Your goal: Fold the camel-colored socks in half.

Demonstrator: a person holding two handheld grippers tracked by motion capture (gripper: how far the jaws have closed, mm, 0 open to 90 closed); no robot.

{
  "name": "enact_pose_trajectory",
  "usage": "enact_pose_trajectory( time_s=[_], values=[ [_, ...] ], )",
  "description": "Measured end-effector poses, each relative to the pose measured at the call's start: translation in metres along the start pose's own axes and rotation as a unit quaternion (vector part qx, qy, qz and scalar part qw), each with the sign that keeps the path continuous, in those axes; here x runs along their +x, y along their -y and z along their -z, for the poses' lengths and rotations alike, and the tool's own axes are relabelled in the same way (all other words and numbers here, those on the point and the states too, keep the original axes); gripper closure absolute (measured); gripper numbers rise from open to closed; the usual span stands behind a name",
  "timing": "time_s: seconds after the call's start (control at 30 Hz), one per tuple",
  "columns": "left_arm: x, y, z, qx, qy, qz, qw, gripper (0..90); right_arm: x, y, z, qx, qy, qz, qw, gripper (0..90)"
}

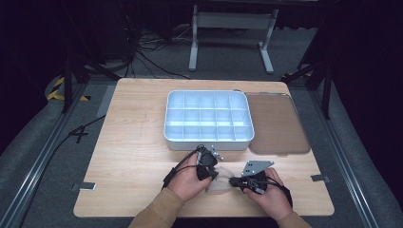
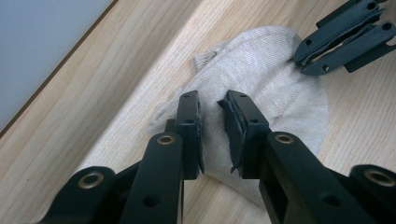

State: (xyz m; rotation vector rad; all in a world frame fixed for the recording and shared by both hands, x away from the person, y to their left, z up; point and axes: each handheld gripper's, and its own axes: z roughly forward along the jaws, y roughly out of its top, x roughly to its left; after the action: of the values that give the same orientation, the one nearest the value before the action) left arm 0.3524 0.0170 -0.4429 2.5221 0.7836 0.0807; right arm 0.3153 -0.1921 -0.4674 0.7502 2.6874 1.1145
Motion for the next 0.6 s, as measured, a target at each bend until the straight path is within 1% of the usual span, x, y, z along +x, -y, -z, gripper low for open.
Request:
enact_pose_trajectory(
  time_s=[0.13,0.17,0.2,0.27,0.3,0.33,0.37,0.4,0.43,0.53,0.6],
  values=[
    [-0.003,0.000,0.003,-0.007,0.004,-0.013,0.9999,72.2,0.000,-0.001,0.001,0.001,0.001,-0.004,1.0000,85.4],
    [-0.003,0.000,0.003,-0.007,0.004,-0.013,0.9999,71.5,0.001,-0.002,0.001,0.002,0.004,-0.007,1.0000,84.8],
    [-0.005,-0.001,0.007,-0.010,0.005,-0.022,0.9997,71.1,0.002,-0.003,0.001,0.002,0.006,-0.004,1.0000,84.3],
    [-0.006,-0.001,0.010,-0.015,0.006,-0.022,0.9996,70.8,0.003,-0.004,0.002,0.001,0.007,-0.002,1.0000,84.1],
    [-0.006,-0.001,0.019,-0.029,0.016,-0.022,0.9992,70.4,0.004,-0.006,0.004,-0.004,0.009,0.000,1.0000,83.6],
    [-0.006,-0.001,0.023,-0.038,0.017,-0.020,0.9989,70.0,0.004,-0.007,0.005,-0.008,0.010,0.001,0.9999,83.4],
    [-0.006,-0.001,0.027,-0.041,0.018,-0.019,0.9988,69.5,0.004,-0.008,0.006,-0.012,0.011,0.001,0.9999,83.1],
    [-0.006,-0.001,0.027,-0.041,0.018,-0.019,0.9988,69.4,0.004,-0.008,0.006,-0.012,0.011,0.001,0.9999,83.1],
    [-0.006,-0.001,0.031,-0.044,0.016,-0.024,0.9986,69.4,0.004,-0.009,0.008,-0.016,0.012,0.002,0.9998,82.9],
    [-0.007,-0.001,0.038,-0.046,0.018,-0.023,0.9985,68.3,0.005,-0.012,0.012,-0.026,0.014,0.000,0.9996,81.7],
    [-0.009,0.001,0.043,-0.043,0.020,-0.021,0.9986,67.9,0.005,-0.014,0.014,-0.029,0.014,0.001,0.9995,81.3]
  ],
)
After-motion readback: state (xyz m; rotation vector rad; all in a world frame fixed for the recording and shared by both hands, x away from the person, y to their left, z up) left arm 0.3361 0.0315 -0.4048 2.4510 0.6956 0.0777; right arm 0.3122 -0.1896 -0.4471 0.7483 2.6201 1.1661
